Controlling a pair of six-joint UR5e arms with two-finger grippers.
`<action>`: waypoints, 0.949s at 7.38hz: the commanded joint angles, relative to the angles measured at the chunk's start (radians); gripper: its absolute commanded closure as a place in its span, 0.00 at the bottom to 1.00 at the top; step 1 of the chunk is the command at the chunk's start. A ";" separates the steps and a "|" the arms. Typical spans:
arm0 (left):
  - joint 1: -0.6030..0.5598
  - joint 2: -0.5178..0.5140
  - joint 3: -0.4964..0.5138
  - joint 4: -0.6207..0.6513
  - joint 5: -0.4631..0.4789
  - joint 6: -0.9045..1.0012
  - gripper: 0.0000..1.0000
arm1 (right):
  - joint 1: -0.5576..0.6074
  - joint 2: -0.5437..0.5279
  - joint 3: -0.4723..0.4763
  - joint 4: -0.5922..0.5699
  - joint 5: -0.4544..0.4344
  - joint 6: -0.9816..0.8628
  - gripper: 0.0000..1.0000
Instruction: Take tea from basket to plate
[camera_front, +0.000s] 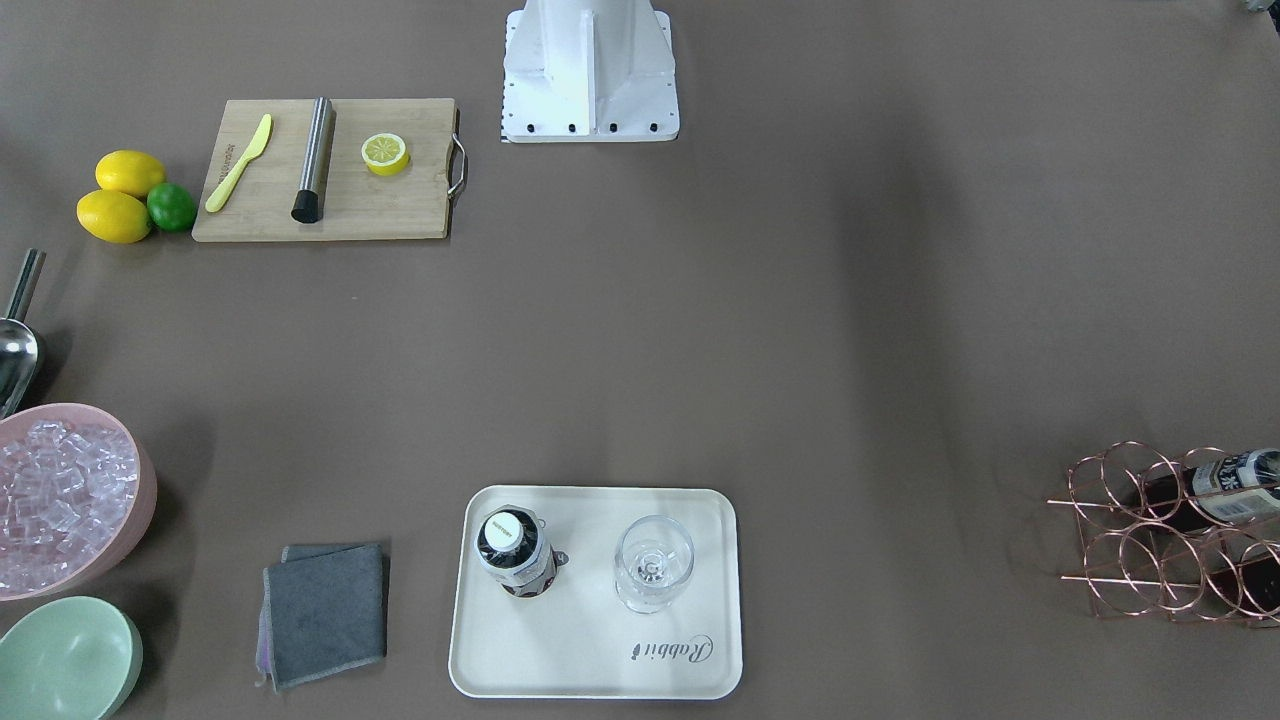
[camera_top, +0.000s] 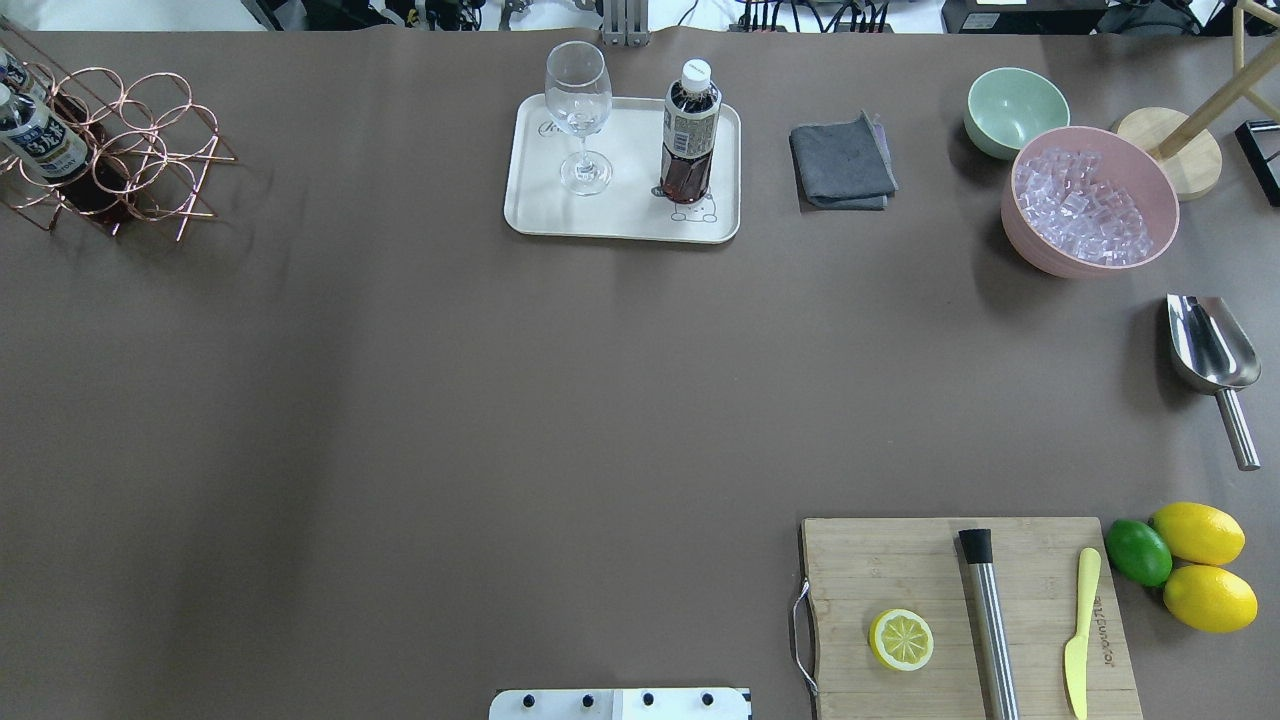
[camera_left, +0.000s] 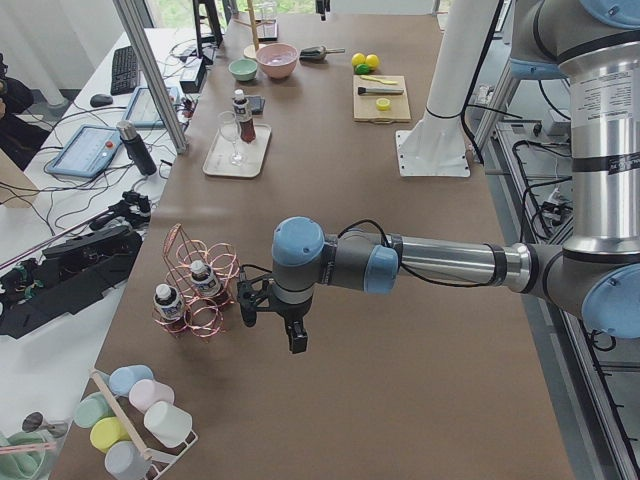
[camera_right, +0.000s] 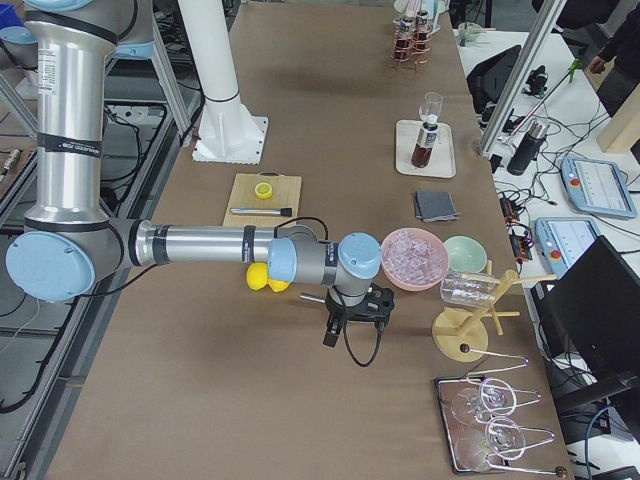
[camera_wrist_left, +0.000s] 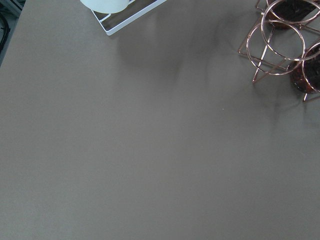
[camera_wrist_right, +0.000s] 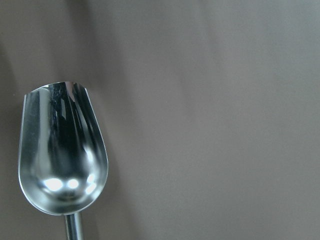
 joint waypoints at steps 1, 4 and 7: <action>-0.005 0.030 -0.017 0.001 0.012 0.240 0.03 | 0.000 0.000 -0.001 0.000 0.000 -0.001 0.00; -0.006 0.051 -0.050 -0.001 -0.003 0.301 0.03 | 0.002 -0.002 -0.001 0.000 0.000 0.001 0.00; -0.025 0.051 -0.048 0.007 -0.006 0.300 0.03 | 0.003 -0.002 -0.001 0.000 0.000 -0.001 0.00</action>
